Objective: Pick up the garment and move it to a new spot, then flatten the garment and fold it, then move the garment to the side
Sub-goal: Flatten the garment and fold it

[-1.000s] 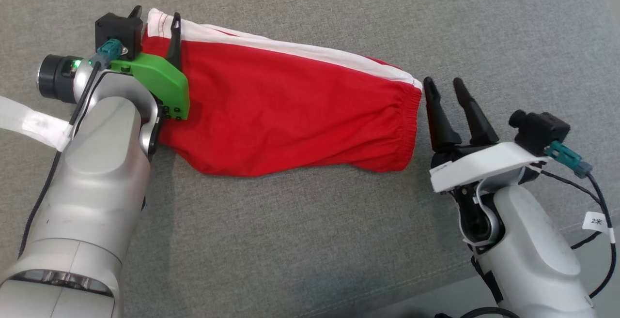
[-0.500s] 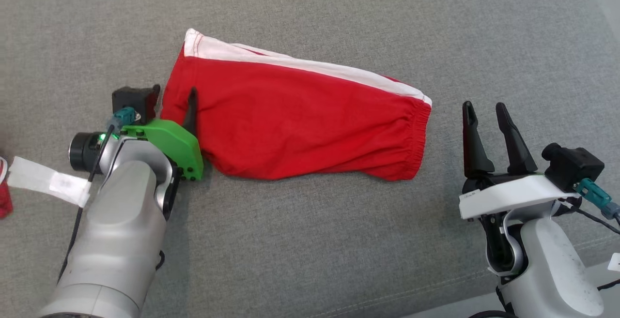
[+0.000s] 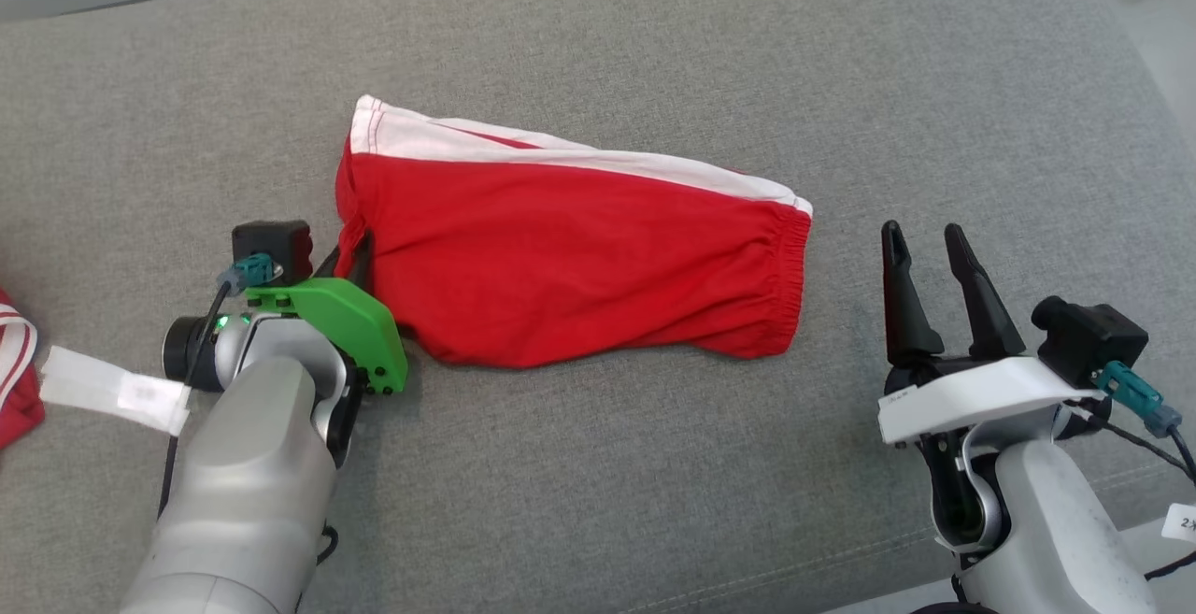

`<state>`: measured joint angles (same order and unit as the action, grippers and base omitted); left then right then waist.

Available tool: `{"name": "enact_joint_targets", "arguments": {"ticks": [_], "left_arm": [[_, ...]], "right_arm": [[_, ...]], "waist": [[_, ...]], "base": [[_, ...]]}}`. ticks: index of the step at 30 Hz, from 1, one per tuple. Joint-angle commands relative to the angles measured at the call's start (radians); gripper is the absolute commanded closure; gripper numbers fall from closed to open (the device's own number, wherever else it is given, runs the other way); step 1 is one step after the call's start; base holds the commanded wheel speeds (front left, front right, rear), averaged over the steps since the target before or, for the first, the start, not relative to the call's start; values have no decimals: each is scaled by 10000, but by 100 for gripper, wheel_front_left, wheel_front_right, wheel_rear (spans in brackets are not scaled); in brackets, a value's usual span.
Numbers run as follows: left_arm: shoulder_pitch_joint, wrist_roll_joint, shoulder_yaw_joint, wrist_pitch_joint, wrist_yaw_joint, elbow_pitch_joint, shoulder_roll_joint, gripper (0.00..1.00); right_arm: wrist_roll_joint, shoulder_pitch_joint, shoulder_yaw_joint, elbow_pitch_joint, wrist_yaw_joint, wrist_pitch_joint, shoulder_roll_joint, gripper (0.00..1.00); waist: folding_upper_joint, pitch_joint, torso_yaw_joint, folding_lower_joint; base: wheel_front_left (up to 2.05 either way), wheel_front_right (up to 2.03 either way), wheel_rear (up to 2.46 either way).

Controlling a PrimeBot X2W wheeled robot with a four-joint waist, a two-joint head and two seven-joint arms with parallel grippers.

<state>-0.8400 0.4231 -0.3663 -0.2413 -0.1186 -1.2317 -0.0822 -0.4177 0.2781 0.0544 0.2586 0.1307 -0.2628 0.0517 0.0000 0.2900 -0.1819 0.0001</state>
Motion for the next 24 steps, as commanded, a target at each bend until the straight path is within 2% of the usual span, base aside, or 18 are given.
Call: {"name": "enact_joint_targets", "arguments": {"ticks": [1, 11, 17, 18, 19, 20, 21, 24], "left_arm": [[376, 167, 187, -132, 71, -3, -112, 100], [2621, 620, 1210, -239, 981, 1488, 109, 100], [4002, 720, 1597, -241, 1119, 2539, 245, 100], [4178, 665, 1606, -242, 1121, 2701, 257, 71], [4178, 665, 1606, -242, 1121, 2701, 257, 71], [4314, 586, 1591, -242, 1079, 2901, 271, 8], [4448, 536, 1615, -241, 1068, 3051, 281, 0], [4739, 226, 1678, -241, 1202, 3624, 296, 0]], "right_arm": [[-30, -264, -57, 88, 0, -27, 5, 0], [-4, -1405, -234, 570, 0, -27, 6, 0], [84, -1645, -189, 769, 0, -27, 5, 0], [96, -1648, -144, 794, 0, -27, 1, 0], [96, -1648, -144, 794, 0, -27, 1, 0], [104, -1646, -127, 813, 0, -27, 6, 0], [102, -1631, -121, 820, 0, -27, 15, 0], [98, -1579, -101, 833, 0, -27, 8, 0]], "waist": [[0, -370, 33, -1], [0, -1930, 967, -1], [0, -2229, 1358, -1], [0, -2236, 1387, -1], [0, -2236, 1387, -1], [0, -2237, 1414, -1], [0, -2232, 1436, -1], [0, -2206, 1548, -1]], "base": [[0, 0, 0], [0, 0, 0], [0, 0, 0], [0, 0, 0], [0, 0, 0], [0, 0, 0], [0, 0, 0], [0, 0, 0]]}}
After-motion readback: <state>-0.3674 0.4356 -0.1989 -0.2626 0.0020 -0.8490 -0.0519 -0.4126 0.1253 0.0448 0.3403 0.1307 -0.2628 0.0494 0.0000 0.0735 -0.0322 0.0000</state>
